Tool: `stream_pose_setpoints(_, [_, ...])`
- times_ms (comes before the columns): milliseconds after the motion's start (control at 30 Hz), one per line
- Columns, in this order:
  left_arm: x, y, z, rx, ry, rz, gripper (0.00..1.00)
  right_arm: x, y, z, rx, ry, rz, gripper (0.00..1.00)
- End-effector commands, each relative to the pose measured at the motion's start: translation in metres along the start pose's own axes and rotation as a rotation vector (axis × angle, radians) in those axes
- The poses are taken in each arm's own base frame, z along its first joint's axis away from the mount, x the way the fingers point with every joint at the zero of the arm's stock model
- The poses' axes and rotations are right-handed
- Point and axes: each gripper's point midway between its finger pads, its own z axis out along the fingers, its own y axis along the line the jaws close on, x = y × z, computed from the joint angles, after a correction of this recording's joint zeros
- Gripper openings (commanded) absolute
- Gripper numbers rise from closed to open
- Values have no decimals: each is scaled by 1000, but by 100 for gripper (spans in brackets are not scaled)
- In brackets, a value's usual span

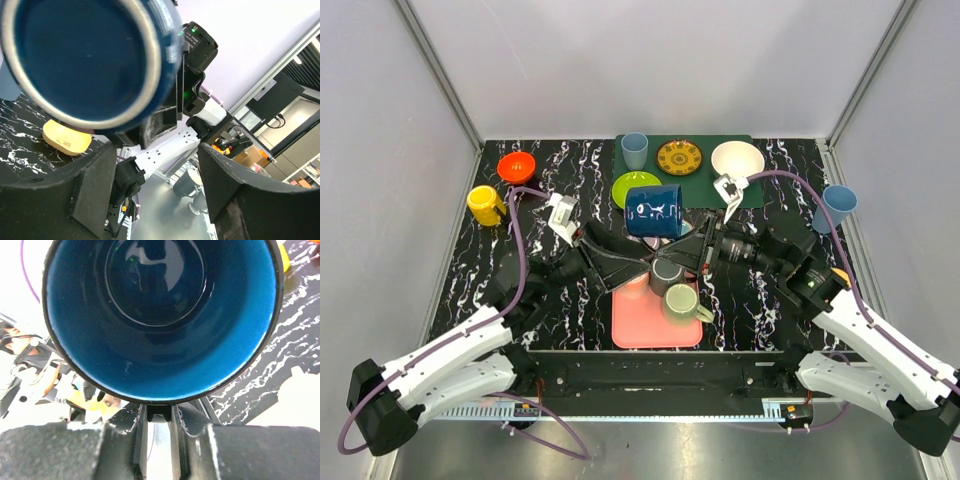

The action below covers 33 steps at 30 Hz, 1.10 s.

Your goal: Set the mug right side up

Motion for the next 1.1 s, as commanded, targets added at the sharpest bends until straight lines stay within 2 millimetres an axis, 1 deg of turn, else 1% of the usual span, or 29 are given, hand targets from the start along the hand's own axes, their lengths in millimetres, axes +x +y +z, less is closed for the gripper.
stream_pose_setpoints(0, [-5, -2, -12, -34, -22, 74, 71, -44, 23, -10, 7, -131, -116, 0])
stream_pose_setpoints(33, [-11, -2, -15, -52, -46, 101, 73, -48, 22, -12, 19, -148, -128, 0])
stream_pose_setpoints(67, [-13, 0, -17, -73, -53, 111, 75, -46, 16, -14, 65, -131, -117, 0])
stream_pose_setpoints(100, [-8, 10, -21, -127, -31, 101, 75, -48, 11, -16, 102, -136, -134, 0])
stream_pose_setpoints(133, [-18, 10, -27, -167, -71, 139, 76, -65, 7, -22, 173, -189, -151, 0])
stream_pose_setpoints(167, [-21, 15, -31, -210, -83, 147, 78, -59, -10, -28, 273, -159, -138, 0])
stream_pose_setpoints(200, [-16, 30, -40, -298, -67, 135, 81, -64, -19, -35, 351, -166, -169, 0])
stream_pose_setpoints(233, [-30, 34, -51, -368, -139, 164, 82, -83, -31, -45, 472, -222, -183, 0])
stream_pose_setpoints(267, [-34, 41, -59, -428, -165, 165, 86, -75, -50, -57, 589, -185, -175, 0])
stream_pose_setpoints(300, [-30, 57, -73, -525, -162, 153, 89, -79, -61, -65, 669, -190, -184, 0])
stream_pose_setpoints(333, [-43, 62, -87, -596, -238, 174, 89, -88, -75, -75, 785, -213, -195, 0])
stream_pose_setpoints(367, [-46, 66, -96, -636, -259, 181, 89, -81, -89, -85, 872, -171, -196, 0])
stream_pose_setpoints(400, [-43, 73, -106, -691, -260, 181, 89, -81, -97, -90, 930, -165, -204, 0])
stream_pose_setpoints(433, [-51, 76, -118, -738, -309, 190, 89, -83, -113, -99, 1025, -172, -213, 0])
stream_pose_setpoints(467, [-52, 78, -124, -764, -323, 193, 89, -79, -123, -107, 1088, -153, -215, 0])
stream_pose_setpoints(500, [-53, 85, -134, -822, -337, 198, 89, -77, -132, -112, 1131, -147, -211, 0])
stream_pose_setpoints(533, [-56, 85, -138, -840, -348, 203, 89, -76, -155, -123, 1215, -139, -185, 0])
stream_pose_setpoints(567, [-51, 91, -144, -882, -331, 204, 89, -71, -168, -128, 1245, -123, -154, 0])
stream_pose_setpoints(600, [-57, 92, -150, -919, -354, 210, 89, -67, -183, -132, 1272, -119, -98, 0])
stream_pose_setpoints(633, [-57, 96, -153, -949, -349, 207, 89, -52, -197, -132, 1261, -72, -44, 0])
stream_pose_setpoints(667, [-53, 102, -159, -991, -327, 209, 89, -56, -211, -140, 1290, -103, -11, 0])
stream_pose_setpoints(733, [-54, 108, -162, -1039, -319, 212, 88, -47, -233, -140, 1319, -81, 24, 0])
stream_pose_setpoints(767, [-52, 110, -163, -1056, -305, 213, 88, -48, -241, -142, 1337, -81, 40, 0])
stream_pose_setpoints(800, [-49, 115, -163, -1074, -290, 214, 88, -42, -255, -140, 1359, -53, 62, 0])
stream_pose_setpoints(867, [-46, 120, -163, -1088, -270, 216, 88, -46, -269, -137, 1370, -54, 79, 0])
stream_pose_setpoints(900, [-42, 124, -161, -1094, -249, 216, 88, -40, -284, -134, 1389, -20, 103, 0])
stream_pose_setpoints(967, [-38, 128, -161, -1106, -226, 214, 88, -42, -298, -130, 1404, -10, 113, 0])
stream_pose_setpoints(1000, [-34, 132, -162, -1119, -211, 211, 88, -34, -315, -131, 1431, 30, 135, 0])
stream_pose_setpoints(1067, [-30, 137, -164, -1135, -192, 207, 88, -33, -329, -129, 1441, 49, 149, 0])
